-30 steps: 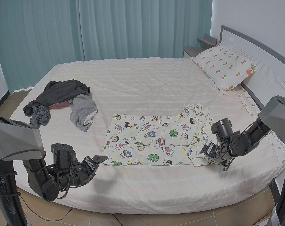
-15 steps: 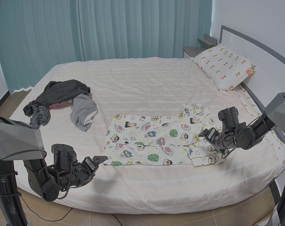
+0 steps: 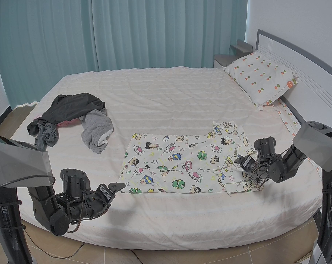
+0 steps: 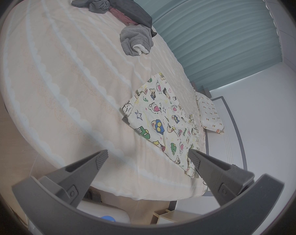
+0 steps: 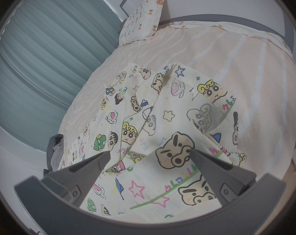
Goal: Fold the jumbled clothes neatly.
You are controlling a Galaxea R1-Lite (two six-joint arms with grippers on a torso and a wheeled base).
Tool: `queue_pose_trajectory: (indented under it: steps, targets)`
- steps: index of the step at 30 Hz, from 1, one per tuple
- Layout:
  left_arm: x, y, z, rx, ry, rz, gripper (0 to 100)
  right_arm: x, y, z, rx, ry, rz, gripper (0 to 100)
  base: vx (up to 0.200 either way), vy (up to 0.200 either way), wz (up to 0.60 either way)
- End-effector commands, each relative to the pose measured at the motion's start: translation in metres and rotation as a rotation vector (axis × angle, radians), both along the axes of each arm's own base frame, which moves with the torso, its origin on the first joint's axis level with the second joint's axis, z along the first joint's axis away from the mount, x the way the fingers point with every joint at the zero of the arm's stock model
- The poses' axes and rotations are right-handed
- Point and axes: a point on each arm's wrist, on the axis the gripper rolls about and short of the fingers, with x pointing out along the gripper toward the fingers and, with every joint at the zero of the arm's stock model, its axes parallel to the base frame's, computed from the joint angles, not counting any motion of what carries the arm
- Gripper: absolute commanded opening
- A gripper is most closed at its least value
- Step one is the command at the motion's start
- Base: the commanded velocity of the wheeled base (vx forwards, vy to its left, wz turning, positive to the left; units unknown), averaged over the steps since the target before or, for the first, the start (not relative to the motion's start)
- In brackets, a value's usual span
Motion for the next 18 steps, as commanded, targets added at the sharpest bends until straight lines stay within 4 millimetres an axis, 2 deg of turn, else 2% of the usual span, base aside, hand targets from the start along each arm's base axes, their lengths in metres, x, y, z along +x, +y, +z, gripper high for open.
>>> queue_pose_trajectory:
  steps: [1, 4, 5, 6, 7, 8, 10, 15, 18]
  targets:
    - [0.0, 0.0, 0.0, -0.002, -0.008, -0.001, 100, -0.015, 0.009, 0.051, 0.01, -0.126, 0.012, 100, 0.0, 0.0, 0.0]
    - [-0.001, -0.002, 0.003, -0.01, -0.047, -0.018, 100, -0.036, 0.03, 0.081, -0.027, -0.19, 0.015, 100, 0.0, 0.0, 0.0]
    - [-0.004, -0.001, 0.003, -0.015, -0.061, -0.032, 100, -0.045, 0.041, 0.088, -0.037, -0.2, 0.037, 100, 0.0, 0.0, 0.0]
    - [-0.005, -0.001, 0.003, -0.015, -0.066, -0.033, 100, -0.048, 0.043, 0.088, -0.039, -0.2, 0.042, 100, 0.0, 0.0, 0.0]
    - [-0.005, -0.001, 0.003, -0.015, -0.066, -0.033, 100, -0.048, 0.043, 0.088, -0.039, -0.2, 0.042, 100, 0.0, 0.0, 0.0]
    - [-0.008, -0.005, 0.004, -0.027, -0.108, -0.051, 100, -0.07, 0.061, 0.087, -0.059, -0.178, 0.105, 100, 0.0, 0.0, 0.0]
    - [-0.012, -0.005, 0.004, -0.029, -0.124, -0.048, 100, -0.079, 0.065, 0.08, -0.057, -0.166, 0.129, 100, 0.0, 0.0, 0.0]
    - [-0.021, 0.0, -0.001, -0.034, -0.107, -0.043, 100, -0.081, 0.06, 0.057, 0.001, -0.209, 0.151, 100, 0.0, 0.0, 0.0]
    - [-0.02, 0.001, -0.006, -0.027, -0.099, -0.046, 100, -0.086, 0.067, 0.054, -0.003, -0.263, 0.167, 100, 0.0, 0.0, 0.0]
